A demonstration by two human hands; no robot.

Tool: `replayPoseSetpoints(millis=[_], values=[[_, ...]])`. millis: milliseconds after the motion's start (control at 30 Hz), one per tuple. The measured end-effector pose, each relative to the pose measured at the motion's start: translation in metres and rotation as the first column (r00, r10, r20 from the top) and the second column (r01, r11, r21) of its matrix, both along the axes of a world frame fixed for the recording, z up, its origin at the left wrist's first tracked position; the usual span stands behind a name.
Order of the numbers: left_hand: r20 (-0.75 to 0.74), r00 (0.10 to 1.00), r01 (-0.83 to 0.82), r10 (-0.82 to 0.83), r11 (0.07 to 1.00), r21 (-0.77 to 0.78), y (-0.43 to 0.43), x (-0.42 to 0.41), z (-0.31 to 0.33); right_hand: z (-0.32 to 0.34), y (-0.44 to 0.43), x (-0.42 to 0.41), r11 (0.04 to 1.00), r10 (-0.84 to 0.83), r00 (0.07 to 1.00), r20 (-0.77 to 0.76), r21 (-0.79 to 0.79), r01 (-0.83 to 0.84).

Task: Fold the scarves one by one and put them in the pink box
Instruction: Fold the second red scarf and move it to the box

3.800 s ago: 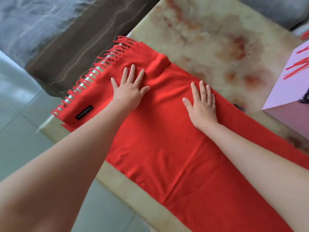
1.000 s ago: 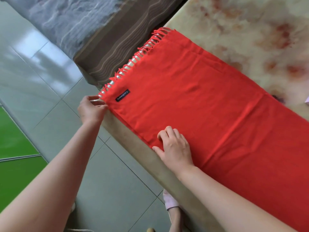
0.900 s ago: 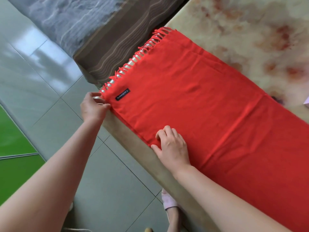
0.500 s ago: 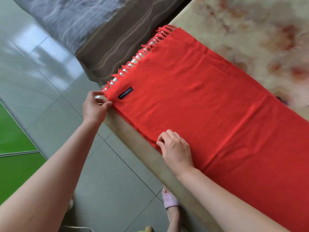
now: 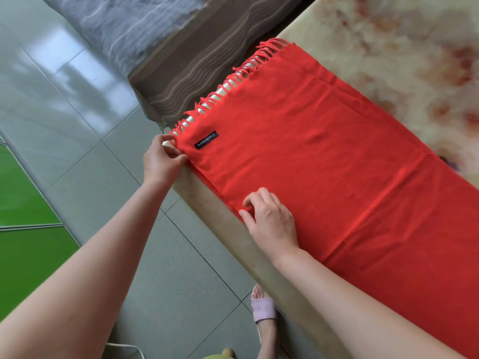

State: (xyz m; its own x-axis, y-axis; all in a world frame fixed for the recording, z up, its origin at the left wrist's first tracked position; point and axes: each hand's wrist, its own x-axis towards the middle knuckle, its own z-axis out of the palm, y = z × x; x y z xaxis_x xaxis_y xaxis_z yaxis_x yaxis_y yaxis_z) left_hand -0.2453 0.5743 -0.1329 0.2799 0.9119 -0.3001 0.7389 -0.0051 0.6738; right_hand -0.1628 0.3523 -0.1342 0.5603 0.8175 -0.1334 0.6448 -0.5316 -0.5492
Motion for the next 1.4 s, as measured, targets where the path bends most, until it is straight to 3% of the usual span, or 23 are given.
replayPoseSetpoints(millis=[133, 267, 500, 633, 867, 1067, 1267, 1400], values=[[0.103, 0.989, -0.103, 0.103, 0.995, -0.009, -0.001, -0.001, -0.004, 0.002, 0.026, 0.003, 0.998, 0.034, 0.999, -0.011, -0.060, -0.035], [0.239, 0.945, -0.175, 0.222, 0.963, -0.204, 0.002, -0.005, -0.003, 0.000, 0.032, 0.000, 0.997, 0.030, 1.000, -0.006, -0.071, -0.030], [0.302, 0.871, -0.303, 0.388, 0.907, -0.294, 0.011, -0.011, -0.003, -0.002, 0.025, -0.001, 0.994, 0.110, 0.994, -0.018, -0.018, -0.110], [0.355, 0.796, -0.353, 0.489, 0.853, -0.384, 0.012, -0.006, 0.000, -0.005, 0.020, -0.002, 0.991, 0.135, 0.989, 0.060, -0.021, -0.134], [0.397, 0.757, -0.336, 0.519, 0.830, -0.446, 0.009, -0.007, 0.000, 0.006, 0.062, 0.004, 0.995, 0.095, 0.993, 0.071, -0.006, -0.095], [0.424, 0.721, -0.323, 0.548, 0.807, -0.494, 0.010, -0.010, 0.000, 0.018, 0.135, -0.005, 0.993, 0.119, 0.993, -0.012, 0.011, -0.119], [0.453, 0.692, -0.318, 0.563, 0.800, -0.509, 0.010, -0.014, -0.003, 0.003, 0.175, -0.005, 0.993, 0.035, 0.999, -0.038, -0.109, -0.039], [0.460, 0.675, -0.323, 0.577, 0.791, -0.520, 0.009, -0.012, -0.003, 0.000, 0.176, -0.003, 0.994, 0.043, 0.999, -0.026, -0.097, -0.045]])
